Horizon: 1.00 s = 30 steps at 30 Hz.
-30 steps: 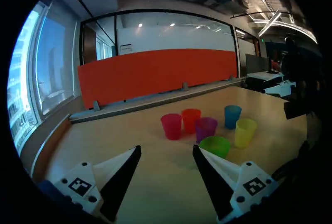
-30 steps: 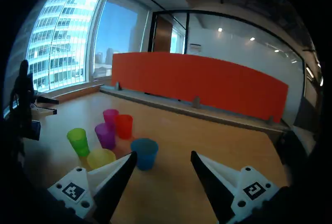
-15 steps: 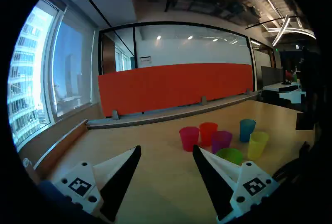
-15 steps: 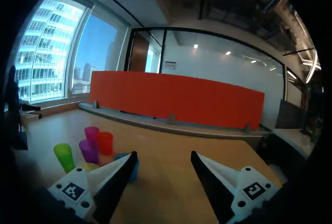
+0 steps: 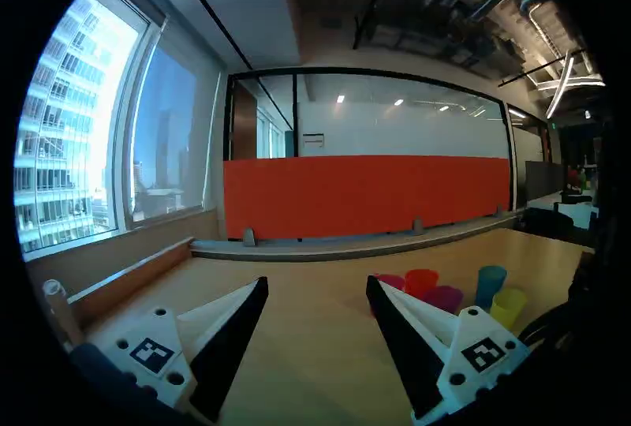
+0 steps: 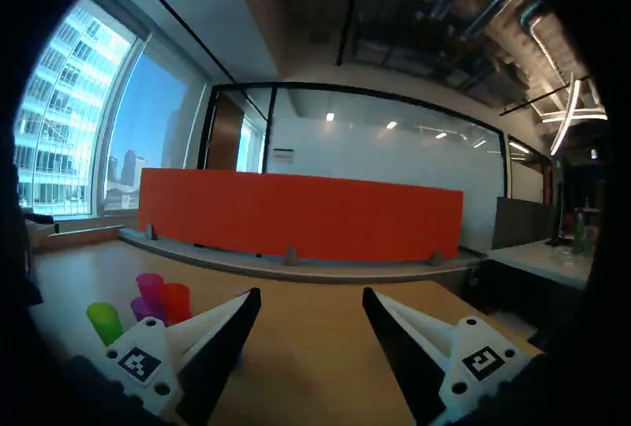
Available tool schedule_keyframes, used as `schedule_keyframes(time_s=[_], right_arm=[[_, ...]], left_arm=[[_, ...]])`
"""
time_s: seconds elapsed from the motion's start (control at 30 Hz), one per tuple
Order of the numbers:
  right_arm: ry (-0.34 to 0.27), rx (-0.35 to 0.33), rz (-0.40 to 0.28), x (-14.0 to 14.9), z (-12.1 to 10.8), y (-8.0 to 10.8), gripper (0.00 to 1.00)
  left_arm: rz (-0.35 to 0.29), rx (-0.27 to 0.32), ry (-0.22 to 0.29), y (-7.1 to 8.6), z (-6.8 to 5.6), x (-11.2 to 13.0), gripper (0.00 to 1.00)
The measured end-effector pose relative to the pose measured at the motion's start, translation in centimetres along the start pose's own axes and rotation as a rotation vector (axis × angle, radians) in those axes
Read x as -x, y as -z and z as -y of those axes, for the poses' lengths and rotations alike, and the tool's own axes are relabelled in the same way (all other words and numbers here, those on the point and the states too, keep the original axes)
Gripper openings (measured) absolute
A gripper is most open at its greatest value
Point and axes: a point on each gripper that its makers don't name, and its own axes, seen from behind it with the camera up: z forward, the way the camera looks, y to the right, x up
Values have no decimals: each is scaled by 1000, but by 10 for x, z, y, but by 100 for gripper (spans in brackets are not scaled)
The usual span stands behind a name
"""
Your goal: Pour water
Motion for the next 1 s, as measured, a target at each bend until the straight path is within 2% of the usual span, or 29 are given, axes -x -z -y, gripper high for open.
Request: schedule_keyframes(time_s=[0.27, 0.57, 1.0], right_arm=[[-22, 56, -29, -5, -11, 7, 100], [-52, 68, -38, -4, -12, 11, 100], [-30, 77, -24, 4, -6, 12, 100]], left_arm=[[-31, -7, -33, -1, -1, -7, 92], [-38, -15, -59, -7, -5, -3, 92], [-49, -42, -61, -14, -3, 12, 92]])
